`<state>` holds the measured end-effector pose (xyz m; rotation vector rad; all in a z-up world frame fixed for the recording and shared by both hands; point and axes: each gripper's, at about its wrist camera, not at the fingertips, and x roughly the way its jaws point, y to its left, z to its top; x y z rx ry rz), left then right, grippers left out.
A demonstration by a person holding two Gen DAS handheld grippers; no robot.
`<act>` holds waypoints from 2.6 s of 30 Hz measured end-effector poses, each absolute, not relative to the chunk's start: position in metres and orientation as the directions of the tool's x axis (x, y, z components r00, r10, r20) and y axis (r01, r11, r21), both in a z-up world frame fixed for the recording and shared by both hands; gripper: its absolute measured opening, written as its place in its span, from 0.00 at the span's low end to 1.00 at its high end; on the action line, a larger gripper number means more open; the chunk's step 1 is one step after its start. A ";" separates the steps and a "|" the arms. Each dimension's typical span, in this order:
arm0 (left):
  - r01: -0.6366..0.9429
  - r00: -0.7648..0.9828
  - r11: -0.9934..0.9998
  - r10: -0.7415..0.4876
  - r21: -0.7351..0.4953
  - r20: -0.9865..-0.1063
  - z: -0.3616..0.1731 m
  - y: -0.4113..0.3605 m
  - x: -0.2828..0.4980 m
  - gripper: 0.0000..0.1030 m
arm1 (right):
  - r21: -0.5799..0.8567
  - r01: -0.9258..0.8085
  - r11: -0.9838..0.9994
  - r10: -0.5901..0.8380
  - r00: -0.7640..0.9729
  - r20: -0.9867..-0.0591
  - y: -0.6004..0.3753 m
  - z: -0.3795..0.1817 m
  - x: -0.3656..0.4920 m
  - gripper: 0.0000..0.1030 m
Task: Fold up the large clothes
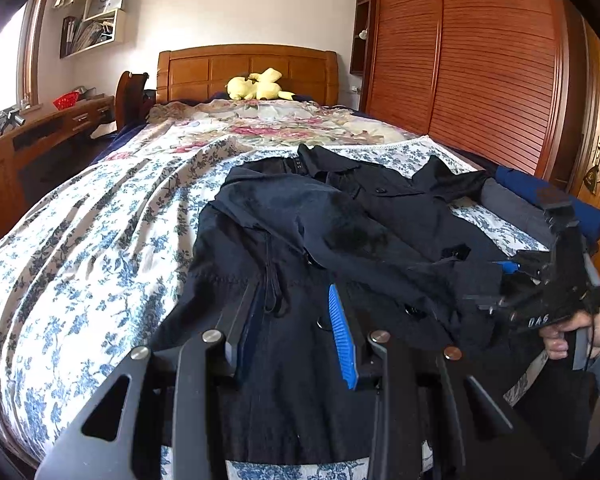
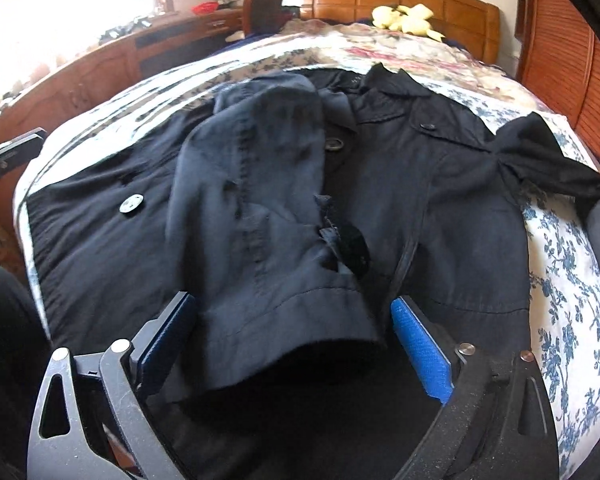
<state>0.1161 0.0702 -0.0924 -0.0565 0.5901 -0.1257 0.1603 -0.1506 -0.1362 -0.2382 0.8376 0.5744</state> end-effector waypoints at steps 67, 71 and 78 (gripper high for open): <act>0.197 0.837 0.980 -0.166 0.004 -0.522 -0.122 0.006 0.243 0.37 | -0.023 -0.485 0.874 0.301 0.579 -0.758 -0.184 -0.157 0.201 0.53; 0.196 0.838 0.981 -0.167 0.001 -0.519 -0.123 0.005 0.241 0.37 | -0.034 -0.484 0.874 0.293 0.583 -0.758 -0.184 -0.149 0.197 0.53; 0.199 0.841 0.980 -0.176 -0.010 -0.511 -0.123 0.006 0.239 0.37 | -0.035 -0.472 0.881 0.310 0.631 -0.711 -0.200 -0.107 0.188 0.52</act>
